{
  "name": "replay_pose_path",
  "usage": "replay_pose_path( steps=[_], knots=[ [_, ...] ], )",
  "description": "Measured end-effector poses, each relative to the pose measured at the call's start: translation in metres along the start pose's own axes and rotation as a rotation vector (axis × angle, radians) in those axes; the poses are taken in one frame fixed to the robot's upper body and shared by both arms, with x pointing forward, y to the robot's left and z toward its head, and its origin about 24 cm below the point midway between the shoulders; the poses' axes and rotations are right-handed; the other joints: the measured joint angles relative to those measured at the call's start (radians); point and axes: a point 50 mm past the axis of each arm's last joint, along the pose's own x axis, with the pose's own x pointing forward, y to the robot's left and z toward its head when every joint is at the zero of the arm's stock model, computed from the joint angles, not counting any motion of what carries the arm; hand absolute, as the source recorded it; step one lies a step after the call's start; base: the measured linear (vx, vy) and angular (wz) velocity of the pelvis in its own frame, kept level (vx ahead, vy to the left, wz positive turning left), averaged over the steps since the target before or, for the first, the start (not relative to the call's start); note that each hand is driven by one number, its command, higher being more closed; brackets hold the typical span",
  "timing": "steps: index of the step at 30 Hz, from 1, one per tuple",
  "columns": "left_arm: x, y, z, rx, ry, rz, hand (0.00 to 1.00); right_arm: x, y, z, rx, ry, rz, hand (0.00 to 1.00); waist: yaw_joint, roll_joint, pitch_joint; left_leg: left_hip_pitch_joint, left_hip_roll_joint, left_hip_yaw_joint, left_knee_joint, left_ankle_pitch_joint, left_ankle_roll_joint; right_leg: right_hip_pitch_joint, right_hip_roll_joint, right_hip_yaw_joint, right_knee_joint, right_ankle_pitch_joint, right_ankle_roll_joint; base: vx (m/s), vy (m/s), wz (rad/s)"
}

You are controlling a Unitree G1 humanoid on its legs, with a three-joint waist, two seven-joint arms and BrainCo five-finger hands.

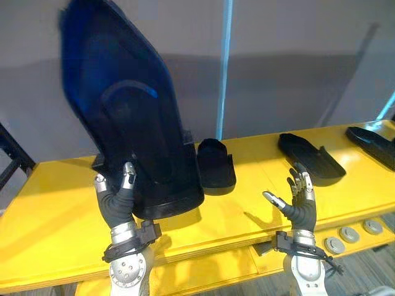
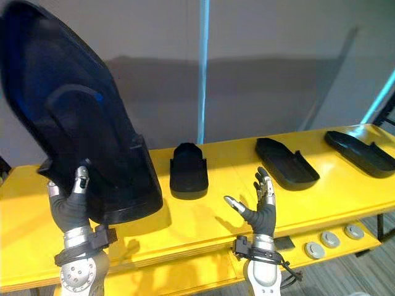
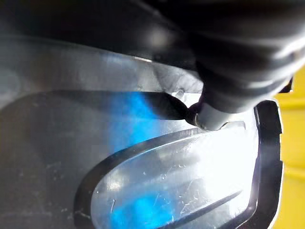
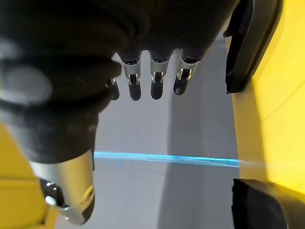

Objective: Walk over and take plastic housings, then place them on the shelf

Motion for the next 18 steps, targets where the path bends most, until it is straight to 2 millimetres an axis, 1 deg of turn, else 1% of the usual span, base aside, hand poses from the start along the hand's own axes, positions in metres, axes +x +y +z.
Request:
replay_pose_path(
  steps=[1,2,3,4,5,6,7,8,9,10,11,12,13,14,15,16,17,18],
  knots=[
    [0.000,0.000,-0.001,-0.017,0.008,0.004,1.00,0.000,-0.001,0.001,-0.001,-0.004,-0.002,0.00,-0.002,0.001,0.001,-0.009,0.000,-0.014,-0.008,0.008,-0.012,0.010,0.002,-0.029,-0.014,0.001,-0.001,0.08,-0.156,0.80],
    [0.000,-0.001,-0.001,-0.026,0.013,0.003,1.00,0.000,-0.002,0.001,-0.003,-0.004,-0.007,0.00,-0.006,0.001,0.001,-0.021,0.003,-0.003,-0.013,0.013,-0.021,0.015,-0.001,-0.056,-0.020,0.001,-0.001,0.04,-0.096,1.13],
    [0.000,-0.006,-0.001,-0.053,0.016,-0.010,1.00,0.000,-0.007,0.001,-0.010,-0.002,-0.028,0.00,-0.016,0.005,0.007,-0.046,0.044,0.120,-0.022,0.008,-0.015,0.027,-0.004,-0.120,-0.027,0.001,-0.002,0.03,-0.128,1.41],
    [-0.001,-0.010,-0.002,-0.074,0.024,-0.022,1.00,0.000,-0.009,0.001,-0.010,-0.001,-0.044,0.00,-0.025,0.006,0.014,-0.066,0.117,0.303,-0.004,0.005,-0.018,0.040,-0.009,-0.172,-0.025,-0.003,-0.008,0.05,-0.115,1.44],
    [-0.002,-0.012,-0.003,-0.085,0.033,-0.026,1.00,0.000,-0.009,0.000,-0.010,0.000,-0.047,0.00,-0.028,0.010,0.015,-0.072,0.153,0.384,0.010,0.008,-0.014,0.047,-0.011,-0.195,-0.023,-0.005,-0.010,0.10,-0.037,1.19],
    [-0.004,-0.017,-0.004,-0.105,0.049,-0.036,1.00,-0.001,-0.009,0.000,-0.009,0.001,-0.051,0.00,-0.030,0.026,0.022,-0.066,0.214,0.507,0.038,0.054,0.026,0.055,-0.016,-0.224,0.000,-0.013,-0.017,0.11,0.075,0.89],
    [-0.006,-0.020,-0.006,-0.117,0.061,-0.048,1.00,-0.001,-0.008,0.000,-0.006,0.005,-0.056,0.00,-0.026,0.030,0.034,-0.067,0.198,0.496,0.059,0.062,0.026,0.039,-0.036,-0.224,0.071,-0.031,-0.024,0.10,0.168,0.68],
    [-0.008,-0.020,-0.007,-0.118,0.070,-0.051,1.00,-0.001,-0.006,0.000,0.001,0.005,-0.049,0.00,-0.025,0.036,0.039,-0.068,0.193,0.474,0.068,0.062,0.027,0.020,-0.049,-0.225,0.111,-0.052,-0.028,0.02,0.164,0.69],
    [-0.008,-0.017,-0.012,-0.094,0.087,-0.059,1.00,-0.004,0.000,0.000,0.021,0.011,-0.033,0.00,-0.040,0.009,0.030,-0.075,0.154,0.407,0.054,0.057,0.021,0.022,-0.083,-0.210,0.111,-0.052,-0.050,0.00,0.169,0.72],
    [-0.006,-0.014,-0.014,-0.080,0.087,-0.064,1.00,-0.001,0.003,0.003,0.043,-0.010,-0.025,0.00,-0.046,-0.006,0.040,-0.122,0.163,0.366,0.181,-0.011,0.038,0.034,-0.113,-0.205,0.122,-0.075,-0.015,0.00,0.072,0.54],
    [-0.007,-0.011,-0.016,-0.070,0.093,-0.059,1.00,0.002,0.005,0.004,0.052,-0.019,-0.022,0.00,-0.035,0.010,0.051,-0.146,0.211,0.348,0.254,-0.039,0.018,0.033,-0.103,-0.203,0.131,-0.075,-0.014,0.06,0.082,0.04],
    [-0.010,-0.006,-0.022,-0.038,0.125,-0.060,1.00,0.004,0.006,0.005,0.078,-0.021,-0.021,0.00,-0.029,0.022,0.053,-0.168,0.278,0.297,0.321,-0.054,-0.006,0.036,-0.102,-0.192,0.133,-0.074,-0.012,0.11,0.140,-0.21],
    [-0.013,-0.002,-0.030,-0.007,0.164,-0.063,1.00,0.002,0.004,0.003,0.096,-0.006,-0.026,0.00,-0.036,0.034,0.044,-0.165,0.318,0.218,0.318,-0.050,-0.023,0.045,-0.105,-0.193,0.130,-0.063,0.007,0.11,0.243,-0.14],
    [-0.014,0.000,-0.032,0.006,0.175,-0.065,1.00,0.001,0.003,0.003,0.109,0.000,-0.029,0.00,-0.036,0.045,0.035,-0.156,0.331,0.176,0.296,-0.042,-0.047,0.045,-0.112,-0.194,0.128,-0.059,0.021,0.12,0.419,-0.12],
    [-0.013,0.004,-0.032,0.024,0.178,-0.074,1.00,0.000,0.003,0.002,0.121,0.004,-0.028,0.00,-0.036,0.045,0.029,-0.136,0.311,0.145,0.250,-0.092,-0.172,0.045,-0.140,-0.196,0.113,-0.048,0.067,0.10,0.594,0.06],
    [-0.008,0.005,-0.032,0.046,0.161,-0.109,1.00,-0.003,0.004,-0.001,0.143,0.028,-0.045,0.00,-0.051,0.003,0.025,-0.154,0.250,0.164,0.242,-0.109,-0.160,0.044,-0.198,-0.209,0.079,-0.025,0.085,0.08,0.506,0.16],
    [-0.006,0.005,-0.033,0.058,0.159,-0.127,1.00,-0.005,0.004,-0.002,0.150,0.035,-0.055,0.00,-0.050,-0.009,0.023,-0.157,0.222,0.172,0.238,-0.107,-0.143,0.041,-0.221,-0.215,0.066,0.010,0.090,0.03,0.462,0.33],
    [-0.003,0.009,-0.037,0.090,0.167,-0.139,1.00,-0.006,0.007,-0.003,0.154,0.039,-0.029,0.00,-0.047,-0.011,0.023,-0.160,0.179,0.183,0.244,-0.107,-0.118,0.038,-0.260,-0.214,0.056,0.082,0.084,0.01,0.344,0.13]
  ],
)
